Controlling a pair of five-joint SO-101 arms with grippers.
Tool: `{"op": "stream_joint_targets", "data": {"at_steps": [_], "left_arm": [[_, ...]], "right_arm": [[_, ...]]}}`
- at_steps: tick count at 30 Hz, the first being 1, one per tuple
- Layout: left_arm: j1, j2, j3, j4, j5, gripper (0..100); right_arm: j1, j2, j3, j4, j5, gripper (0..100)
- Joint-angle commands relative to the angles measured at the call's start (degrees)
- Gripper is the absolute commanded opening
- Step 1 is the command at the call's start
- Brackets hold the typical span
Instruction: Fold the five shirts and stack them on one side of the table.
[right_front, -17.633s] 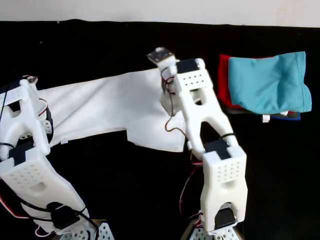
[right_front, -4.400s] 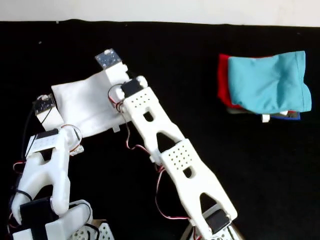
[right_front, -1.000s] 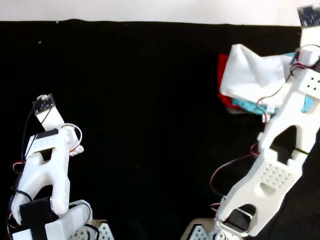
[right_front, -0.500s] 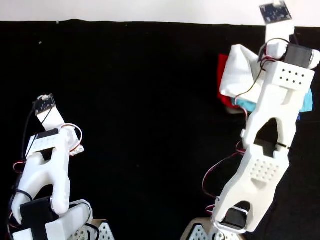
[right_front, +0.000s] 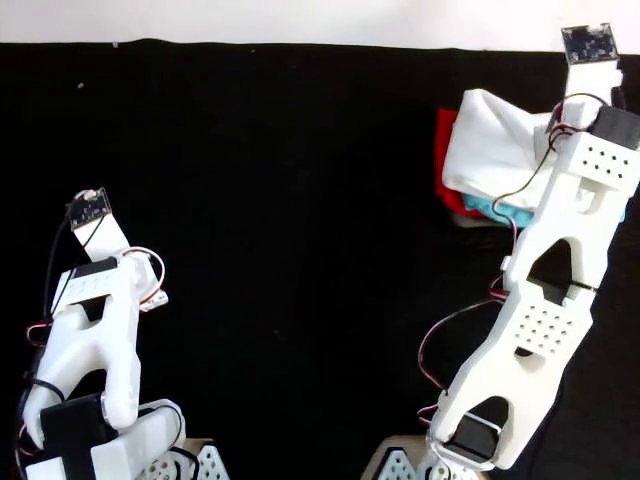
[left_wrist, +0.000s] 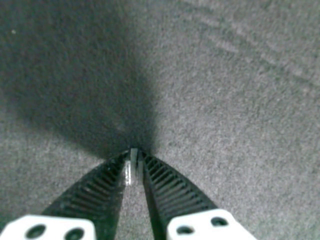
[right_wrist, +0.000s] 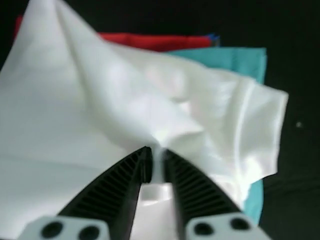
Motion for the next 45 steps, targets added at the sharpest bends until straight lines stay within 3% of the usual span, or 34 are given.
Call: {"op": "stream_joint_targets", "data": {"at_steps": [1, 18, 22, 25, 30, 33, 36, 45], "left_arm": [[-0.22, -0.40, -0.13, -1.76, -0.26, 4], [-0.22, -0.40, -0.13, -1.76, -0.26, 4], [-0.22, -0.40, -0.13, -1.76, -0.26, 4], [-0.22, -0.40, -0.13, -1.76, -0.26, 4], [-0.22, -0.40, -0.13, -1.76, -0.26, 4], [-0.22, -0.40, -0.13, -1.76, -0.26, 4], [-0.22, -0.40, -0.13, -1.76, -0.26, 4], [-0.22, -0.40, -0.13, -1.76, -0.26, 4]], "right_arm": [[1.63, -0.84, -1.45, -4.09, 0.44, 0.7], [3.47, 3.12, -4.09, -29.49, 0.35, 2.9], [3.47, 4.00, -3.74, -29.41, 0.35, 13.6], [3.47, 3.56, -4.09, -29.32, 0.18, 13.8], [3.30, 3.56, -10.95, -26.77, -9.49, 13.8], [1.10, 3.56, -16.75, -19.65, -15.21, 9.8], [-1.71, 4.00, -21.76, -14.55, -14.51, 0.2], [-0.13, 11.65, -20.62, -15.08, -12.92, 0.6]]}}
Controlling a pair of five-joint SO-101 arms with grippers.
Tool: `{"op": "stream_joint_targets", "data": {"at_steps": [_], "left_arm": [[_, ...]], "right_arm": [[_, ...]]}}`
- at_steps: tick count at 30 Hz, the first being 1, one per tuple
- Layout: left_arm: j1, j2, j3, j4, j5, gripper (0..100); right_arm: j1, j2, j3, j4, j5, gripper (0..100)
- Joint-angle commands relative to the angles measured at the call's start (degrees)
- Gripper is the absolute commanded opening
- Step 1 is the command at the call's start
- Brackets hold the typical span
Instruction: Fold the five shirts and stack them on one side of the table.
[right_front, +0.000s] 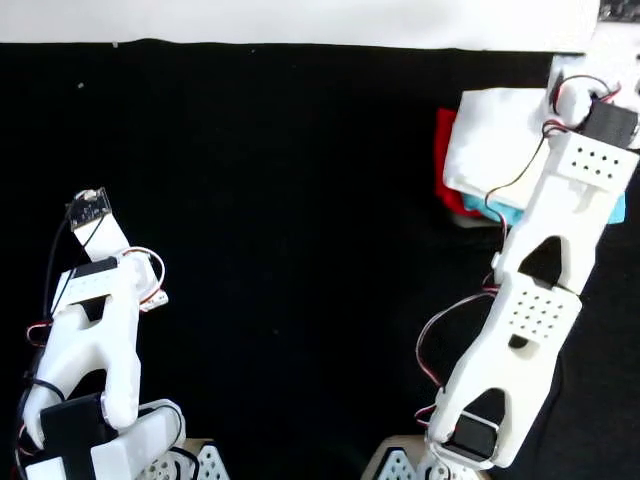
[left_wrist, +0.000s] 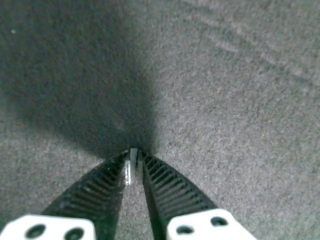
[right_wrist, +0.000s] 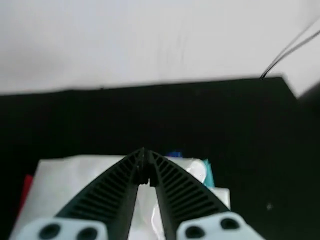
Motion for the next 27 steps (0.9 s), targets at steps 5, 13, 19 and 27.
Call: {"op": "stream_joint_targets", "data": {"at_steps": [5, 13, 19, 27], "left_arm": [[-0.22, -0.40, -0.13, -1.76, -0.26, 4], [-0.22, -0.40, -0.13, -1.76, -0.26, 4], [-0.22, -0.40, -0.13, -1.76, -0.26, 4], [-0.22, -0.40, -0.13, -1.76, -0.26, 4]], "right_arm": [[8.04, 9.19, -0.75, -11.65, 0.53, 0.6], [9.98, 10.68, -0.92, -13.32, 0.26, 0.6], [10.24, 10.59, -14.02, -7.78, 0.26, 0.6], [11.65, 3.56, -19.74, 14.20, 0.26, 11.1]]}}
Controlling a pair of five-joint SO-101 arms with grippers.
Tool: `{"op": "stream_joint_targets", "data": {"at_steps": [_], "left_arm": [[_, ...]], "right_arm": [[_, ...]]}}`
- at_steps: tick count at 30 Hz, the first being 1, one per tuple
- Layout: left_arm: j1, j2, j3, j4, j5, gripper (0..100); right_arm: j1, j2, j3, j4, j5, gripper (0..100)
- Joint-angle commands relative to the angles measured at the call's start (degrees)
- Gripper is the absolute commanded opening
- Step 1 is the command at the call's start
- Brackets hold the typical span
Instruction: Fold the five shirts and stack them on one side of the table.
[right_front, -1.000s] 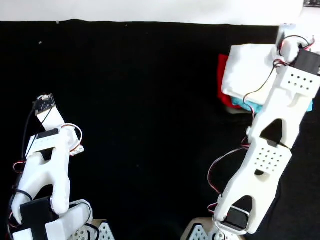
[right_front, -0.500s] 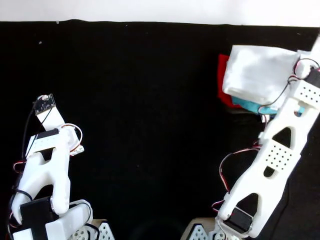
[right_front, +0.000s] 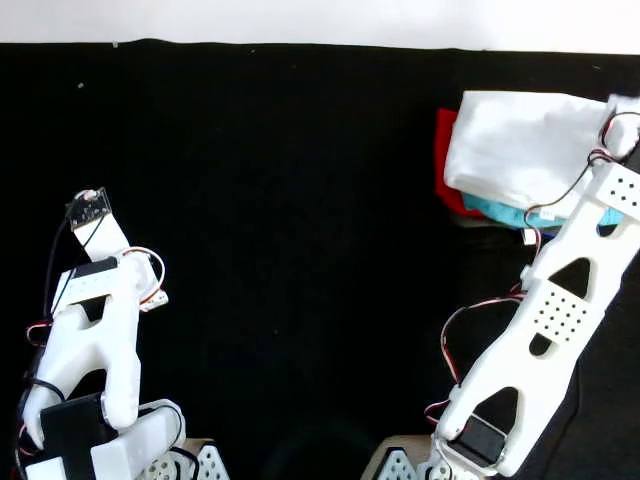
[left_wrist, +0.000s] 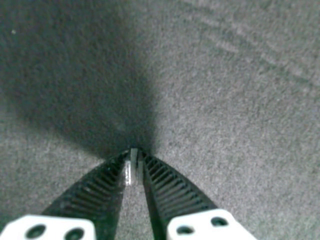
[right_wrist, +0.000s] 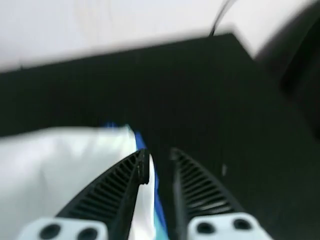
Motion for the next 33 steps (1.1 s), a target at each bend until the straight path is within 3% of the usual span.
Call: {"op": "stream_joint_targets", "data": {"at_steps": [1, 7, 11, 19, 30, 33], "left_arm": [[-0.22, -0.40, -0.13, -1.76, -0.26, 4], [-0.22, -0.40, -0.13, -1.76, -0.26, 4], [-0.22, -0.40, -0.13, -1.76, -0.26, 4], [-0.22, -0.40, -0.13, -1.76, -0.26, 4], [-0.22, -0.40, -0.13, -1.76, -0.26, 4], [-0.22, -0.40, -0.13, -1.76, -0.26, 4]], "right_arm": [[0.84, -9.01, -5.67, 11.03, 0.26, 10.6], [-2.07, -16.48, -5.23, 27.91, 0.53, 10.4], [-0.92, -20.44, 1.80, 27.65, 0.53, 10.6], [-0.40, -31.69, 35.82, 27.21, 0.62, 17.8], [0.13, -32.04, 43.56, 18.07, 0.44, 17.6], [0.22, -32.04, 46.02, 14.11, 0.62, 12.8]]}}
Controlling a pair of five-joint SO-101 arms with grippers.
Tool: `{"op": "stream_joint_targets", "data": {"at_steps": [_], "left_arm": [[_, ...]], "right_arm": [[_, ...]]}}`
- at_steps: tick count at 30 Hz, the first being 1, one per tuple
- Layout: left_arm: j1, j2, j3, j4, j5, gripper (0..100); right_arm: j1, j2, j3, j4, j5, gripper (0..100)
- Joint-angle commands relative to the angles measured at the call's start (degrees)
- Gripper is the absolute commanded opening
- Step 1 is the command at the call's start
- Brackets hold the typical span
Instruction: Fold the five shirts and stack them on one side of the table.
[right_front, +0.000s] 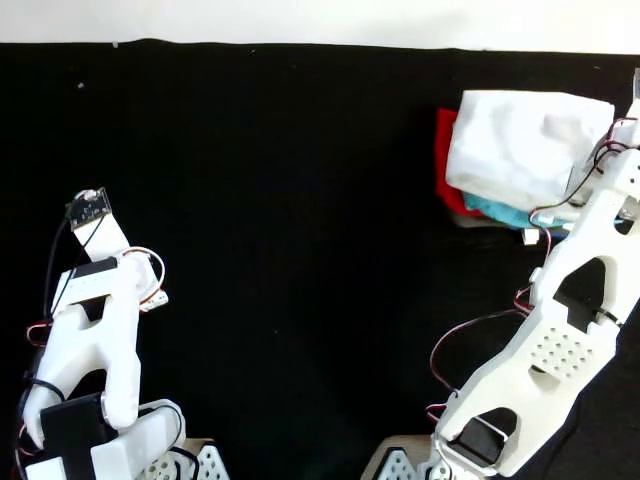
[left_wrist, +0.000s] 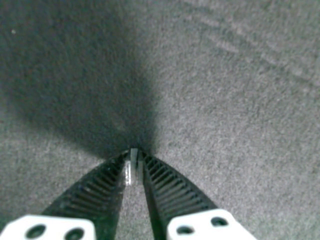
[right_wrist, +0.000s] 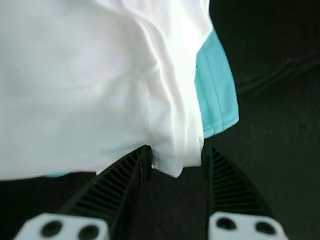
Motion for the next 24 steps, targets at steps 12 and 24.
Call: {"op": "stream_joint_targets", "data": {"at_steps": [12, 24], "left_arm": [[-0.22, -0.40, -0.13, -1.76, -0.26, 4], [-0.22, -0.40, -0.13, -1.76, -0.26, 4]], "right_arm": [[2.95, -4.35, 8.40, -13.32, 5.27, 0.5], [6.11, -4.53, 8.40, -20.35, 12.48, 0.5]]}}
